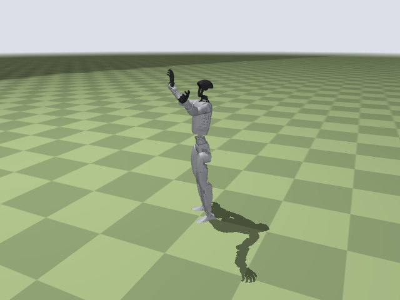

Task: Upper body actions

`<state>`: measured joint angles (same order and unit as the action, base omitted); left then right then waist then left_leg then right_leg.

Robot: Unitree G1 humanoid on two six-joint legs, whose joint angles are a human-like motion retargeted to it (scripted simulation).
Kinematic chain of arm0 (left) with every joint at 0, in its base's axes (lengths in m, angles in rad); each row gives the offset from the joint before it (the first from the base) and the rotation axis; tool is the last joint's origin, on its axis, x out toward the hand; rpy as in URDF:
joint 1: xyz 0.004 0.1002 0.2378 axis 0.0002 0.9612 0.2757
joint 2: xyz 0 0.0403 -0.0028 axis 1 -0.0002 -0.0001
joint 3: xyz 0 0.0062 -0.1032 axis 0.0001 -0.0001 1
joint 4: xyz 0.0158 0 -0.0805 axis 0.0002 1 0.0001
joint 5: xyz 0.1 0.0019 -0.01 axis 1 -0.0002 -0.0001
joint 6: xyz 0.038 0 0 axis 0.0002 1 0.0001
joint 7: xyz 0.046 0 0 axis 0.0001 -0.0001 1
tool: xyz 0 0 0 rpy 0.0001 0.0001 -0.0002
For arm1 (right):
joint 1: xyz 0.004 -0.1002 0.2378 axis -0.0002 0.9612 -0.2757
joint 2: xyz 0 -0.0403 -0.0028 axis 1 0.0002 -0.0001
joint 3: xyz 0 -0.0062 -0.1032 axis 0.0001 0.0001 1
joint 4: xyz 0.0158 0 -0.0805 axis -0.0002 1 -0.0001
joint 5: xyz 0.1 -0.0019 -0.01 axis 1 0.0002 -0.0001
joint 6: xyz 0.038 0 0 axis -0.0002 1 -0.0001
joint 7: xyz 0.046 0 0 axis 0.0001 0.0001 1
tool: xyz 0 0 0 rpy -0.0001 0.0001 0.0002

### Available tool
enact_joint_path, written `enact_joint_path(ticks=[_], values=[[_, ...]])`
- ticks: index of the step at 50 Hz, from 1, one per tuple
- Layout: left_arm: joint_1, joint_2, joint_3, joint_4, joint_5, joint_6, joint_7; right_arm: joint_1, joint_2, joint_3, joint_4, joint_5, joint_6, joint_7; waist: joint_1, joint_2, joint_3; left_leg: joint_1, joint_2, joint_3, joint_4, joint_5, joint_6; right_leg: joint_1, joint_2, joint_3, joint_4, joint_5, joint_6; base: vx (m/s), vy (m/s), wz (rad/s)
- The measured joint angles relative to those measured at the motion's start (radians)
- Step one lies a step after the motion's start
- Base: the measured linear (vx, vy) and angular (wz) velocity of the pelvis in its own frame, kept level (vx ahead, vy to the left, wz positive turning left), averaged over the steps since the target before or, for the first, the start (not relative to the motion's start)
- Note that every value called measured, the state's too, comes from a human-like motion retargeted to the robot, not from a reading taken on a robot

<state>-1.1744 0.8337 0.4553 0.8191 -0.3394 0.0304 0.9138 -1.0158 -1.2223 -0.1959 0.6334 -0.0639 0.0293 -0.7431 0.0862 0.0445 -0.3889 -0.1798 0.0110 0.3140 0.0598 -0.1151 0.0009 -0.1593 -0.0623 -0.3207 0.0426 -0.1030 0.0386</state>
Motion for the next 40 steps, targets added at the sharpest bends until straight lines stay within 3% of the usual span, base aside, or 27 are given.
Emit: enact_joint_path(ticks=[2, 3, 5, 7, 8, 10, 13, 15, 17, 19, 21, 23, 25, 28, 32, 33, 35, 37, 38, 40], values=[[-0.006, -0.033, 0.060, -0.021, -0.196, -0.184, -0.336, 0.020, 0.059, -0.069, -0.006, 0.266, -0.037, 0.145, -0.005, 0.000, 0.003, 0.003, -0.001, -0.003, 0.001, 0.000, 0.000, 0.005, -0.001, -0.003, 0.001, -0.002, 0.000, 0.00, 0.00, 0.00], [0.008, -0.016, 0.061, -0.019, -0.289, -0.283, -0.343, 0.017, 0.088, -0.087, -0.018, 0.372, -0.066, 0.195, -0.008, 0.002, 0.006, 0.005, -0.002, -0.004, 0.000, -0.001, 0.001, 0.007, 0.000, -0.003, 0.000, -0.003, -0.001, 0.00, 0.00, 0.00], [0.038, 0.016, 0.009, -0.017, -0.264, -0.457, -0.146, -0.007, 0.126, -0.071, -0.038, 0.509, -0.172, 0.189, -0.013, 0.005, 0.006, 0.011, -0.005, -0.005, -0.002, -0.002, 0.002, 0.013, 0.000, -0.005, -0.001, -0.005, -0.001, 0.00, 0.00, 0.00], [0.058, 0.058, -0.083, -0.050, 0.005, -0.486, 0.084, -0.047, 0.121, 0.013, -0.066, 0.441, -0.288, 0.038, -0.014, 0.006, -0.001, 0.013, -0.008, -0.006, -0.002, -0.003, 0.003, 0.016, -0.001, -0.005, -0.003, -0.007, -0.001, 0.00, 0.00, 0.00], [0.054, 0.070, -0.123, -0.078, 0.122, -0.462, 0.114, -0.071, 0.112, 0.064, -0.090, 0.345, -0.311, -0.045, -0.015, 0.005, -0.003, 0.015, -0.009, -0.006, -0.002, -0.004, 0.003, 0.020, -0.001, -0.005, -0.003, -0.008, -0.001, 0.00, 0.00, 0.00], [0.026, 0.075, -0.215, -0.144, 0.279, -0.451, 0.046, -0.131, 0.087, 0.187, -0.156, 0.139, -0.289, -0.162, -0.018, 0.006, -0.011, 0.021, -0.011, -0.006, -0.001, -0.005, 0.002, 0.025, -0.003, -0.005, -0.003, -0.009, -0.001, 0.08, 0.01, 0.01], [-0.054, 0.024, -0.385, -0.218, 0.412, -0.472, -0.108, -0.262, 0.054, 0.400, -0.268, -0.121, -0.217, -0.175, -0.019, 0.006, -0.028, 0.028, -0.013, -0.002, -0.002, -0.007, 0.002, 0.030, -0.005, -0.003, -0.002, -0.011, 0.000, 0.09, 0.03, -0.04], [-0.105, -0.009, -0.482, -0.245, 0.582, -0.454, -0.130, -0.371, 0.035, 0.551, -0.329, -0.280, -0.161, -0.176, -0.019, 0.005, -0.040, 0.032, -0.015, 0.000, -0.003, -0.008, 0.002, 0.033, -0.007, -0.001, -0.002, -0.012, 0.000, 0.07, 0.03, -0.06], [-0.143, -0.011, -0.559, -0.267, 0.850, -0.387, -0.105, -0.490, 0.016, 0.697, -0.363, -0.437, -0.073, -0.196, -0.018, 0.001, -0.047, 0.037, -0.016, 0.003, -0.003, -0.009, 0.001, 0.036, -0.008, 0.002, -0.002, -0.012, 0.000, 0.09, 0.01, -0.07], [-0.172, 0.000, -0.618, -0.287, 1.139, -0.238, -0.055, -0.596, 0.009, 0.818, -0.364, -0.590, 0.039, -0.250, -0.015, -0.001, -0.050, 0.044, -0.016, 0.005, -0.003, -0.011, 0.001, 0.042, -0.008, 0.004, -0.001, -0.013, 0.000, 0.10, -0.01, -0.06], [-0.183, 0.010, -0.638, -0.312, 1.406, -0.033, 0.031, -0.664, 0.003, 0.899, -0.349, -0.703, 0.138, -0.310, -0.009, 0.000, -0.050, 0.050, -0.015, 0.006, -0.003, -0.012, 0.001, 0.047, -0.008, 0.005, 0.000, -0.014, 0.000, 0.09, -0.01, -0.03], [-0.182, 0.037, -0.636, -0.331, 1.611, 0.110, 0.138, -0.696, -0.018, 0.939, -0.320, -0.731, 0.160, -0.323, -0.006, 0.002, -0.044, 0.052, -0.015, 0.004, -0.004, -0.011, 0.002, 0.049, -0.007, 0.004, 0.000, -0.014, 0.000, 0.00, 0.00, 0.00], [-0.161, 0.074, -0.600, -0.324, 1.689, 0.111, 0.214, -0.686, -0.043, 0.929, -0.275, -0.695, 0.115, -0.311, -0.007, 0.006, -0.040, 0.046, -0.014, 0.001, -0.003, -0.011, 0.002, 0.045, -0.006, 0.002, 0.000, -0.015, 0.000, 0.00, 0.00, 0.00], [-0.072, 0.106, -0.459, -0.263, 1.492, -0.001, 0.222, -0.579, -0.071, 0.787, -0.194, -0.594, 0.059, -0.286, -0.011, 0.020, -0.039, 0.026, -0.012, -0.001, -0.004, -0.010, 0.001, 0.025, -0.005, 0.001, 0.001, -0.015, 0.000, -0.11, 0.00, 0.02], [0.050, 0.112, -0.254, -0.128, 0.843, -0.078, 0.122, -0.327, -0.006, 0.449, -0.065, -0.365, -0.013, -0.265, -0.021, 0.026, -0.034, 0.010, -0.010, 0.002, -0.004, -0.010, 0.001, 0.006, -0.003, 0.004, 0.002, -0.012, 0.000, -0.10, -0.01, -0.05], [0.054, 0.082, -0.220, -0.088, 0.643, -0.092, 0.076, -0.289, 0.027, 0.383, -0.033, -0.256, -0.042, -0.251, -0.025, 0.024, -0.036, 0.008, -0.009, 0.002, -0.004, -0.009, 0.001, 0.005, -0.003, 0.003, 0.002, -0.012, 0.000, -0.06, -0.01, 0.01], [0.045, 0.012, -0.162, -0.033, 0.296, -0.156, -0.174, -0.232, 0.099, 0.277, -0.012, 0.017, -0.091, -0.148, -0.031, 0.023, -0.040, 0.006, -0.009, -0.001, -0.004, -0.008, 0.001, 0.005, -0.003, 0.001, 0.002, -0.012, 0.000, -0.06, 0.01, 0.05], [0.055, 0.000, -0.131, -0.023, 0.100, -0.377, -0.413, -0.196, 0.166, 0.209, -0.046, 0.261, -0.149, 0.055, -0.040, 0.022, -0.034, 0.007, -0.009, -0.003, -0.003, -0.007, 0.001, 0.006, -0.003, 0.000, 0.002, -0.013, -0.001, -0.03, 0.00, 0.03], [0.060, 0.005, -0.135, -0.030, 0.048, -0.478, -0.366, -0.191, 0.193, 0.199, -0.068, 0.345, -0.178, 0.117, -0.043, 0.022, -0.028, 0.011, -0.010, -0.003, -0.003, -0.007, 0.001, 0.010, -0.003, 0.001, 0.002, -0.013, -0.001, 0.00, 0.00, 0.00], [0.076, 0.038, -0.180, -0.052, 0.233, -0.690, -0.044, -0.190, 0.211, 0.223, -0.112, 0.416, -0.264, 0.117, -0.047, 0.023, -0.023, 0.014, -0.010, -0.002, -0.004, -0.007, 0.002, 0.014, -0.002, 0.000, 0.001, -0.012, -0.002, 0.00, 0.00, 0.00]])
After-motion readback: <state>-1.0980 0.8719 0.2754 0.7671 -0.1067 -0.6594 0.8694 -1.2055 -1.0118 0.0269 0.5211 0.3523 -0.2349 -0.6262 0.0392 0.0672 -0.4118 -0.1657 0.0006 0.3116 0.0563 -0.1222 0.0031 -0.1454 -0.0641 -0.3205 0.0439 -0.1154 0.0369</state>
